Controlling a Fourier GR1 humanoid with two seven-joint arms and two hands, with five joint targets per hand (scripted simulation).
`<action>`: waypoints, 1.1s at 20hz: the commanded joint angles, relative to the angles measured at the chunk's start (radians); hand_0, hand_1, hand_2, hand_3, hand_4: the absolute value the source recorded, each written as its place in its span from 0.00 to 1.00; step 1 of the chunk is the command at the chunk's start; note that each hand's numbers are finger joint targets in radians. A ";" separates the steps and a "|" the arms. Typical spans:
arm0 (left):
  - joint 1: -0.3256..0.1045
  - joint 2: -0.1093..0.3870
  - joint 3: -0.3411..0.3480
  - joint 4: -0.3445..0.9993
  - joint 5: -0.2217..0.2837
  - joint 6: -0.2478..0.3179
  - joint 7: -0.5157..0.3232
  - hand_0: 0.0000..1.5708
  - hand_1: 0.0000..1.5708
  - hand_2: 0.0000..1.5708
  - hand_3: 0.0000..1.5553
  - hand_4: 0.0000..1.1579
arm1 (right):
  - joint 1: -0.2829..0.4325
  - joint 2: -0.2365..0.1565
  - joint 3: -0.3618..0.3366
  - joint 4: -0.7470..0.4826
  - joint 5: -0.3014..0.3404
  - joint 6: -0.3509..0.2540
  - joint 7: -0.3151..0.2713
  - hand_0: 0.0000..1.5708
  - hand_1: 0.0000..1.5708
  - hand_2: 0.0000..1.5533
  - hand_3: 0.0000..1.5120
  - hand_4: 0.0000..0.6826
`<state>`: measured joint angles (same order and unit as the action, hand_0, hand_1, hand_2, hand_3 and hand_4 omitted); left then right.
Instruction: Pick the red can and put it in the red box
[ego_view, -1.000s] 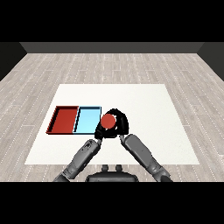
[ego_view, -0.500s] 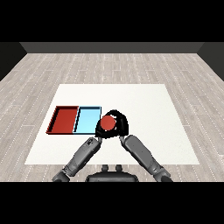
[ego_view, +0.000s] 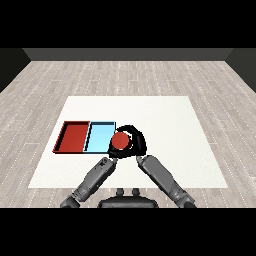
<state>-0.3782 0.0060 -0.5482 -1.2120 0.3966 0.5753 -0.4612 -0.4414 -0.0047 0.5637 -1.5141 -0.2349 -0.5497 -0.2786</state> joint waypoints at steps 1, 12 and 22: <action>-0.004 -0.006 0.012 -0.017 0.006 -0.006 -0.033 1.00 1.00 1.00 0.97 0.99 | 0.006 0.004 -0.012 0.023 0.044 0.018 0.047 0.00 0.00 0.00 0.00 0.00; -0.042 -0.006 -0.018 0.033 0.035 0.062 -0.058 1.00 1.00 1.00 0.96 0.98 | 0.021 0.005 -0.069 0.040 0.043 0.070 0.078 0.00 0.00 0.00 0.00 0.00; 0.038 -0.006 0.054 -0.034 -0.103 0.046 -0.007 1.00 1.00 1.00 0.94 0.98 | 0.134 0.000 -0.100 -0.121 0.054 0.116 0.111 0.00 0.00 0.00 0.00 0.00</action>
<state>-0.3615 0.0036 -0.5000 -1.2361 0.3196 0.6149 -0.4511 -0.3489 -0.0126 0.4946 -1.5874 -0.1845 -0.4742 -0.1834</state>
